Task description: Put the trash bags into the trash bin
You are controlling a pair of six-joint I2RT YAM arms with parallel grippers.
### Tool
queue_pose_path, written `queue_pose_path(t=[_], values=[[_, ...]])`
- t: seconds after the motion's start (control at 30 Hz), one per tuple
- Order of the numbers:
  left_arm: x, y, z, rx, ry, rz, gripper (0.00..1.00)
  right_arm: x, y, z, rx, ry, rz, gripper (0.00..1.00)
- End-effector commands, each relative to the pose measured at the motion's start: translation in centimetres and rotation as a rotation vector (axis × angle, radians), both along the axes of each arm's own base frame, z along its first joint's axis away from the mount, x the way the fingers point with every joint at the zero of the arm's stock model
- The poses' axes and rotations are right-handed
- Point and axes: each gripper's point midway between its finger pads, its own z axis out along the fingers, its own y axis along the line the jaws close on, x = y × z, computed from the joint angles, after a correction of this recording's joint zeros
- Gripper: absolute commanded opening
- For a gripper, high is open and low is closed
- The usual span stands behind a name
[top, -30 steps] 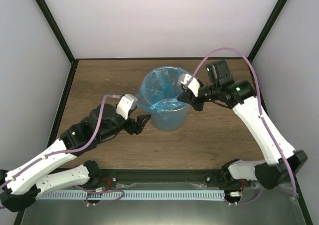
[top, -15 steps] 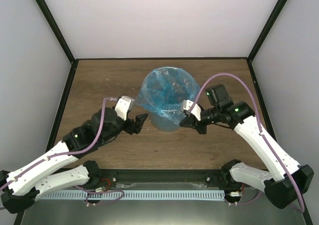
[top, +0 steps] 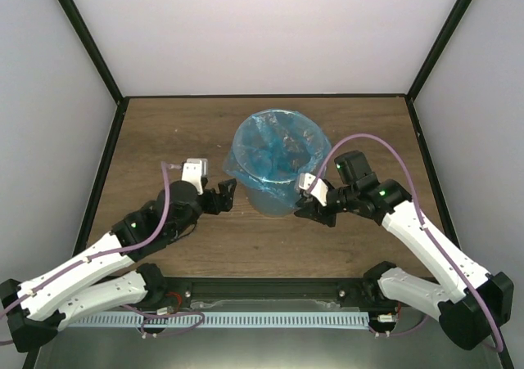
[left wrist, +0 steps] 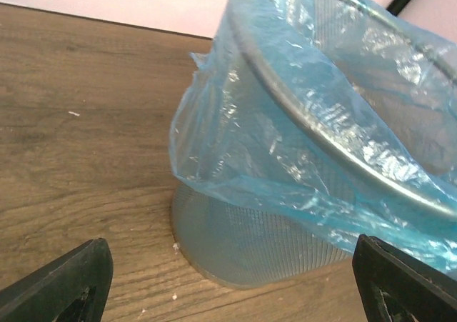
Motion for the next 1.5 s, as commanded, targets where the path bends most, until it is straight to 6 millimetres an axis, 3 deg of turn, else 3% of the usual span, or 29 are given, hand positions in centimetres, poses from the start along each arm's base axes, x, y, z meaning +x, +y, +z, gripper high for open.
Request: queue_pose_path(t=[0.0,0.13,0.27,0.37,0.47,0.57,0.63,0.7,0.83,1.13,1.37,1.47], values=[[0.5,1.0,1.0,-0.172,0.013,0.100,0.94,-0.5,-0.1,1.3,-0.013,-0.050,0.042,0.31],[0.8,1.6,0.7,-0.300,0.073,0.175,0.99,-2.1,-1.4,5.6,0.042,-0.154,0.025,0.46],[1.8,2.1,0.9,-0.438,0.119,0.232,0.99,-0.8,-2.9,8.9,0.090,-0.154,-0.024,0.53],[2.5,1.7,1.1,-0.518,0.149,0.230,0.96,0.6,-4.0,12.6,0.213,-0.126,-0.042,0.55],[3.6,1.1,0.1,-0.499,0.194,0.240,0.93,4.2,-5.3,14.7,0.287,-0.043,-0.144,0.57],[4.3,-0.1,-0.1,-0.496,0.223,0.194,0.89,9.3,-9.3,15.4,0.366,0.018,-0.351,0.65],[4.5,-0.5,-0.1,-0.494,0.228,0.180,0.88,12.3,-12.7,15.0,0.409,0.059,-0.514,0.72],[4.6,-0.7,-0.5,-0.492,0.242,0.181,0.88,14.0,-14.9,13.8,0.426,0.097,-0.623,0.76],[4.8,-1.5,-0.9,-0.515,0.245,0.143,0.87,15.1,-15.7,10.5,0.413,0.185,-0.693,0.82],[6.0,-4.2,-0.9,-0.553,0.250,0.064,0.77,16.4,-14.7,6.1,0.486,0.379,-0.642,0.80],[6.4,-4.9,-1.4,-0.541,0.275,0.059,0.55,15.5,-10.9,5.3,0.491,0.432,-0.526,0.79],[6.5,-4.9,-1.6,-0.540,0.273,0.061,0.39,15.5,-10.3,4.7,0.489,0.442,-0.530,0.75]])
